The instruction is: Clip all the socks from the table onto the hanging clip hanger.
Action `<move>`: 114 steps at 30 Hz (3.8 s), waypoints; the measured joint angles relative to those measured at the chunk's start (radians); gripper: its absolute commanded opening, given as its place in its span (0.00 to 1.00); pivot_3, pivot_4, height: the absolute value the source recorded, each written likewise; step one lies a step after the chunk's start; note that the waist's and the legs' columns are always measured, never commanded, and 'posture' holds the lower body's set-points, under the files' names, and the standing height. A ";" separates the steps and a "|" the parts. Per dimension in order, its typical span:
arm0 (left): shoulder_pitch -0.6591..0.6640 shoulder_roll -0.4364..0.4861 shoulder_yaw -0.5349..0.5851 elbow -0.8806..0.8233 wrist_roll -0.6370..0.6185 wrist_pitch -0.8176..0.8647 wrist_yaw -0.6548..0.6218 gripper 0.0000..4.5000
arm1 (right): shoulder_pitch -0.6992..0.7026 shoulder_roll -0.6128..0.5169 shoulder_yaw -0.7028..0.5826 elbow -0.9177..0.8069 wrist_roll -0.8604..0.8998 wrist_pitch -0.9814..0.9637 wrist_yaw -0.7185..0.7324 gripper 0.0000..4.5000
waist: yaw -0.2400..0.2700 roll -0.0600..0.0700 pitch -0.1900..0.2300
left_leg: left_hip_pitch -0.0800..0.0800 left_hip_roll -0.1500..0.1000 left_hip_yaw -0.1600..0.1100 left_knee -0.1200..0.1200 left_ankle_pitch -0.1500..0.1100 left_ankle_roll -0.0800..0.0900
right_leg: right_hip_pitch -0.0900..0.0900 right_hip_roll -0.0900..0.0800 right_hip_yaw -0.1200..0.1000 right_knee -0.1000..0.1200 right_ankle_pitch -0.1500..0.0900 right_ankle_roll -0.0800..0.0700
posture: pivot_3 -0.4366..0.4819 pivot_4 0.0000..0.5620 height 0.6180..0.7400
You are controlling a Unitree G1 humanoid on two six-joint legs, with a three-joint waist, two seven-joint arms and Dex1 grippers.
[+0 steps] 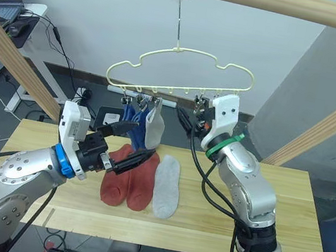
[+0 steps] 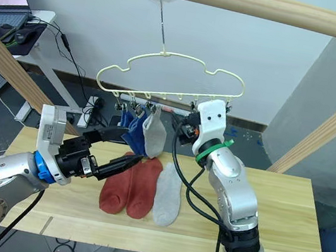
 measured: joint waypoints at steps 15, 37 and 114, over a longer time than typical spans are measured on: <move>0.002 -0.009 -0.001 -0.002 -0.002 0.004 0.018 1.00 | 0.002 0.000 -0.016 0.066 -0.002 -0.004 0.000 0.86 | 0.000 0.000 0.000 | 0.000 0.000 0.000 0.000 0.000 0.000 | 0.000 0.000 0.000 0.000 0.000 0.000 | 0.66 0.47 1.00; 0.012 -0.014 -0.020 -0.002 0.008 -0.005 0.012 1.00 | 0.050 0.005 -0.007 -0.072 0.008 0.119 -0.026 0.86 | 0.000 0.000 0.000 | 0.000 0.000 0.000 0.000 0.000 0.000 | 0.000 0.000 0.000 0.000 0.000 0.000 | 0.66 0.47 1.00; -0.017 -0.088 -0.070 -0.021 0.038 -0.021 0.088 1.00 | -0.028 0.041 -0.083 -0.002 0.044 0.129 -0.043 0.01 | 0.001 0.000 0.000 | 0.000 0.000 0.000 0.000 0.000 0.000 | 0.000 0.000 0.000 0.000 0.000 0.000 | 0.66 0.48 1.00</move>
